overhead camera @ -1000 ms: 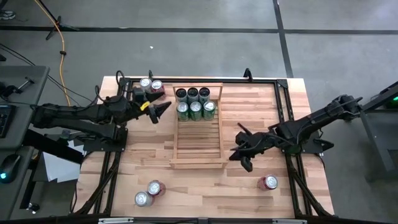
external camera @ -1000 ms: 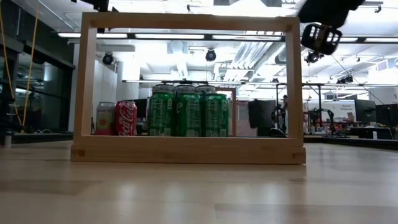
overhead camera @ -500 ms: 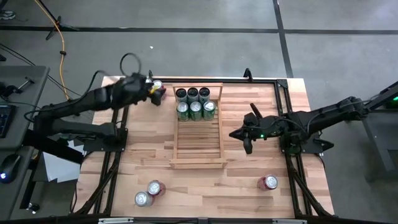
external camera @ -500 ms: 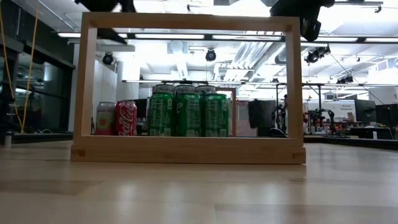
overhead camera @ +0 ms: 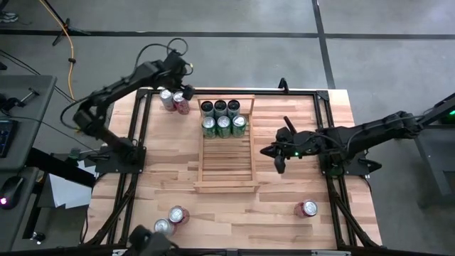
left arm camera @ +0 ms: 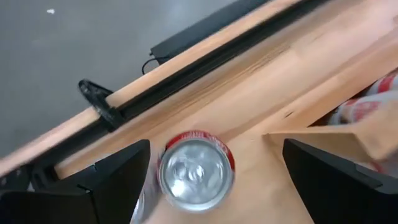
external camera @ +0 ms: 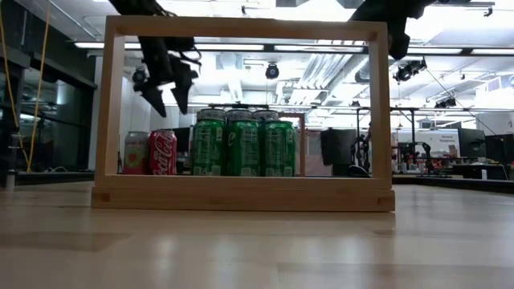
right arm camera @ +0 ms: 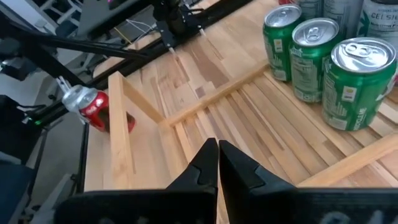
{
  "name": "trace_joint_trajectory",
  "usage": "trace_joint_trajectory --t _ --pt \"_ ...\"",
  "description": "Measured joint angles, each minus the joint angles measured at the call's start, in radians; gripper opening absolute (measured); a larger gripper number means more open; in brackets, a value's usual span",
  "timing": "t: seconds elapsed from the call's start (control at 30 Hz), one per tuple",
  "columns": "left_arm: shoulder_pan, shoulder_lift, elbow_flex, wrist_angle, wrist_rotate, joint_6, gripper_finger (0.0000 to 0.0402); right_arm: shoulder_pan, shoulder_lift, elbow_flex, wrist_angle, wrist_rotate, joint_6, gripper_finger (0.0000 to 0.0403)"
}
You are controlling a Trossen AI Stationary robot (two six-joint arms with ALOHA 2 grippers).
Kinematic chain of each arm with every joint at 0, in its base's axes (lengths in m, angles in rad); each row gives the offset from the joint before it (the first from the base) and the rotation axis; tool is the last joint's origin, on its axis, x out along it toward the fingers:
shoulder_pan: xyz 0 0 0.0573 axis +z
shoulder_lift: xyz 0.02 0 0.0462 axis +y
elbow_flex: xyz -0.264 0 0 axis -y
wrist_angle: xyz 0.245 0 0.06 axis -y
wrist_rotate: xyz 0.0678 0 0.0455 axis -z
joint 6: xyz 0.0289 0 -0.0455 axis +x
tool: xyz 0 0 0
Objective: Place canned beverage on shelf
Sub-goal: Put the top left red can on the shelf
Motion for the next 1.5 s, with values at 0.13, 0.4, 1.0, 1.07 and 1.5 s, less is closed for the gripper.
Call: trace_joint_trajectory --t 0.13,0.4,1.0,1.07,1.5 --pt "0.004 0.086 0.063 -0.037 -0.004 0.112 0.0357 0.000 0.018 0.000 0.002 0.000 0.002 0.0000" --pt "0.004 0.180 0.105 -0.142 -0.041 0.236 0.0357 0.000 0.065 0.000 0.008 0.000 0.020 0.0000" --pt "0.003 0.308 0.104 -0.228 -0.050 0.211 0.0357 0.003 0.110 0.000 0.018 -0.015 0.019 0.0000" --pt "-0.002 0.306 0.104 -0.229 -0.048 0.206 0.0356 0.003 0.110 0.000 0.018 -0.015 0.018 0.0000" --pt "-0.056 0.207 0.103 -0.243 -0.057 0.228 0.0285 0.003 0.110 0.000 0.022 -0.015 -0.006 0.0000"
